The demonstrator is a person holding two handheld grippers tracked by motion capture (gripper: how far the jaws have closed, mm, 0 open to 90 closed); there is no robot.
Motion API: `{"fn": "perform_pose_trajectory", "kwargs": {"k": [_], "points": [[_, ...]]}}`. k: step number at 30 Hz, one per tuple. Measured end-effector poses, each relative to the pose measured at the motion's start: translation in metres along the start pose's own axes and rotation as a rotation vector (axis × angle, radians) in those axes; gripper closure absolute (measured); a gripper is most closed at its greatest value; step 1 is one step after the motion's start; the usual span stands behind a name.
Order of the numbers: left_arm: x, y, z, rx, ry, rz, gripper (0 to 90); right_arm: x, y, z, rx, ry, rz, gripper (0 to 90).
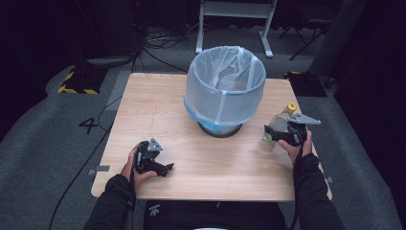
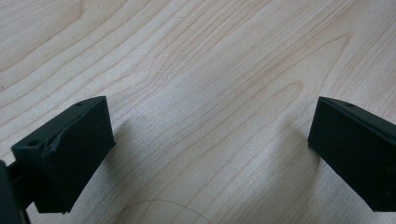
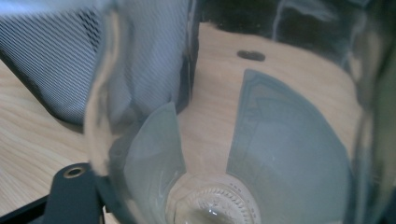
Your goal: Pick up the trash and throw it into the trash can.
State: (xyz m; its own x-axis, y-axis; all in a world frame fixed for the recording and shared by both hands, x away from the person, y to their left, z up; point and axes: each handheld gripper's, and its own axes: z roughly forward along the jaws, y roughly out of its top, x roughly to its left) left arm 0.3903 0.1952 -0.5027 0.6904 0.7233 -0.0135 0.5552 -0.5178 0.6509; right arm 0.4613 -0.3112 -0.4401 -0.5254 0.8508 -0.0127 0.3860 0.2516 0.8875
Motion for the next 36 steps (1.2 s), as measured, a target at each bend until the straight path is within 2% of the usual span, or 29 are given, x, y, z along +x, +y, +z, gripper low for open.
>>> {"fn": "perform_pose_trajectory", "kwargs": {"k": [2, 4, 5, 6, 8, 14, 17, 25, 28, 36], "points": [[0.0, 0.0, 0.0, 0.0, -0.001, 0.0, 0.3, 0.003, 0.013, -0.008, -0.03, 0.003, -0.01, 28.0], [0.0, 0.0, 0.0, 0.0, 0.0, 0.0, 0.3, 0.004, 0.016, -0.011, -0.036, -0.001, -0.01, 28.0], [0.0, 0.0, 0.0, 0.0, 0.0, 0.0, 0.3, 0.006, 0.026, -0.017, -0.058, -0.008, -0.021, 28.0], [0.0, 0.0, 0.0, 0.0, 0.0, 0.0, 0.4, 0.006, 0.026, -0.017, -0.058, -0.008, -0.021, 28.0], [0.0, 0.0, 0.0, 0.0, -0.005, -0.005, 0.4, 0.006, 0.037, -0.024, -0.088, -0.016, -0.028, 28.0], [0.0, 0.0, 0.0, -0.001, -0.003, -0.002, 0.4, 0.007, 0.058, -0.036, -0.137, -0.025, -0.024, 28.0], [-0.001, 0.0, 0.0, 0.004, -0.008, -0.011, 0.5, 0.012, 0.072, -0.047, -0.172, -0.029, -0.047, 28.1], [-0.001, -0.001, 0.0, 0.003, -0.007, -0.01, 0.5, 0.025, 0.109, -0.075, -0.277, -0.008, -0.08, 28.1], [-0.001, -0.001, 0.0, 0.003, -0.008, -0.01, 0.5, 0.028, 0.119, -0.078, -0.287, -0.015, -0.094, 28.1], [-0.001, -0.001, 0.0, 0.003, -0.008, -0.01, 0.5, 0.031, 0.133, -0.078, -0.31, -0.019, -0.096, 28.1]]}}
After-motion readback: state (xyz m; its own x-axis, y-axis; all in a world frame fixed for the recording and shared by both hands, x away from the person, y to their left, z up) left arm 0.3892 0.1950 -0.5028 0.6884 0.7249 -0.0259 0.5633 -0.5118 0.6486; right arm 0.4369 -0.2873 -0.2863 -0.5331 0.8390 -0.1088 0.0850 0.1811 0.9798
